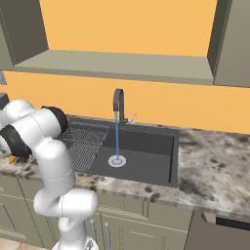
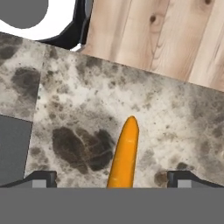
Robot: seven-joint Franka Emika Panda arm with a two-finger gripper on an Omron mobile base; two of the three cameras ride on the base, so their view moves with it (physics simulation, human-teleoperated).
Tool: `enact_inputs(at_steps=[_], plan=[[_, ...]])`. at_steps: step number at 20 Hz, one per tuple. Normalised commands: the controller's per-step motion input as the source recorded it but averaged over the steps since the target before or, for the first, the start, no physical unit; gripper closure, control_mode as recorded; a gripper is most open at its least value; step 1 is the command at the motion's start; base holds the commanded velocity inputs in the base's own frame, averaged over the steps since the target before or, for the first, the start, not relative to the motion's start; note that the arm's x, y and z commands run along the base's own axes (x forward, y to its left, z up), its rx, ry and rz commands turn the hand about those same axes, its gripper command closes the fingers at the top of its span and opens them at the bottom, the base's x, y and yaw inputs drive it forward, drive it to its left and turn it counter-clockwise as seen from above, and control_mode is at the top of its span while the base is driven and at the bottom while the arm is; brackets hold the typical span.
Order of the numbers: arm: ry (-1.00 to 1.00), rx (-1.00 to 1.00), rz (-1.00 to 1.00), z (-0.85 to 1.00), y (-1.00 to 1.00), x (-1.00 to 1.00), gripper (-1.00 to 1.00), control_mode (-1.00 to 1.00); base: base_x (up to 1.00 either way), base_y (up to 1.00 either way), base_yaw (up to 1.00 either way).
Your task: Turn on the sink faucet. Then move the carrot from the counter to the sink. Turn off the sink. Move the vegetable from the sink to the pot next to the stove. Finally move the pot to the rear left burner.
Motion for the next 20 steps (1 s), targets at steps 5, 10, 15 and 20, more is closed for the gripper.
enact_inputs(at_steps=[5, 10, 15, 20], plan=[[0.0, 0.0, 0.0, -0.25, 0.0, 0.07, -1.0, -1.0, 0.0, 0.0, 0.0], [0.0, 0.0, 0.0, -0.21, 0.01, 0.13, -1.0, -1.0, 0.0, 0.0, 0.0], [0.01, 0.0, -0.01, -0.17, 0.11, 0.2, -1.0, -1.0, 0.0, 0.0, 0.0], [0.01, 0.0, -0.01, -0.19, 0.09, 0.16, -1.0, -1.0, 0.0, 0.0, 0.0]])
